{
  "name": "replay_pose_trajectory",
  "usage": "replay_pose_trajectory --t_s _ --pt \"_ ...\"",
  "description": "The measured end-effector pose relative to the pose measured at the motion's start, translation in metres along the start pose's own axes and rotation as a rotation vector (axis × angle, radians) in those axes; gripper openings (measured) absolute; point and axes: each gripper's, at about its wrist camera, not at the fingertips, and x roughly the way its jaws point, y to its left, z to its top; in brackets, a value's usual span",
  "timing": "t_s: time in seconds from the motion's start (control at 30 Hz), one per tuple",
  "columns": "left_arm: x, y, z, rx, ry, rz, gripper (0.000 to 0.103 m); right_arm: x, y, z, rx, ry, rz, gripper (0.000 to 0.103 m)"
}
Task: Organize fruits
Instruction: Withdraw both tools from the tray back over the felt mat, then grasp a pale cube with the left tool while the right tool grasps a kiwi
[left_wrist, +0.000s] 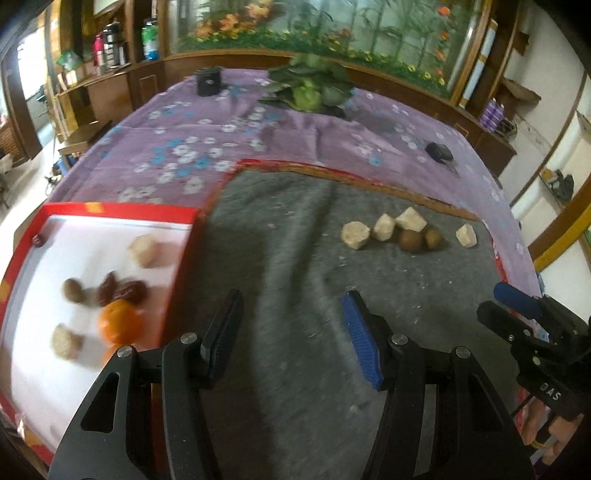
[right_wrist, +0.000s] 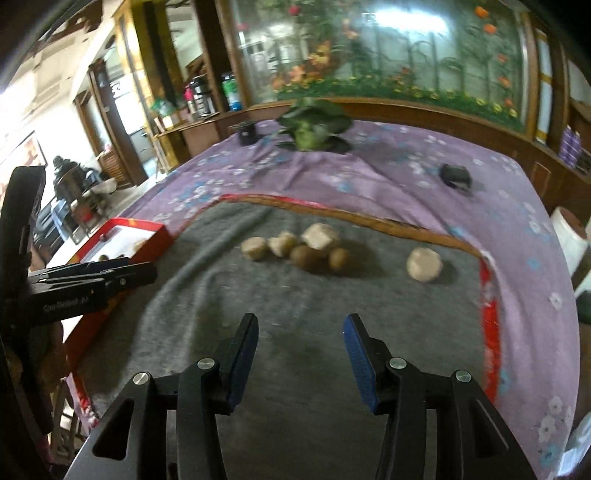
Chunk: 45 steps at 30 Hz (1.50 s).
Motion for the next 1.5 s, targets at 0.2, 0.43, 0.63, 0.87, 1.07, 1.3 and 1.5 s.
replay_pose_trajectory --t_s 0.2,0.43,0.63,0.87,1.07,1.3,1.5 --pt "0.029 -0.031 0.017 0.094 0.037 -0.01 0.056 0.007 -0.02 -0.002 0.046 0.009 0.025 0.047" --pt "0.063 -0.056 0.038 0.145 0.059 -0.042 0.056 0.013 -0.027 0.003 0.037 0.012 0.044 0.047" --pt "0.079 -0.061 0.043 0.178 0.052 -0.038 0.055 0.016 -0.033 0.005 0.05 0.007 0.061 0.047" --pt "0.087 -0.052 0.041 0.17 0.055 -0.052 0.023 0.025 -0.034 0.008 0.055 0.023 0.076 0.047" --pt "0.076 -0.049 0.034 0.155 0.04 -0.046 0.023 0.04 -0.017 0.017 0.007 0.049 0.104 0.047" --pt "0.06 -0.041 0.027 0.131 0.02 -0.051 0.023 0.073 0.001 0.033 -0.042 0.085 0.134 0.047" --pt "0.053 -0.035 0.021 0.122 0.021 -0.054 0.023 0.095 0.001 0.046 -0.04 0.089 0.095 0.046"
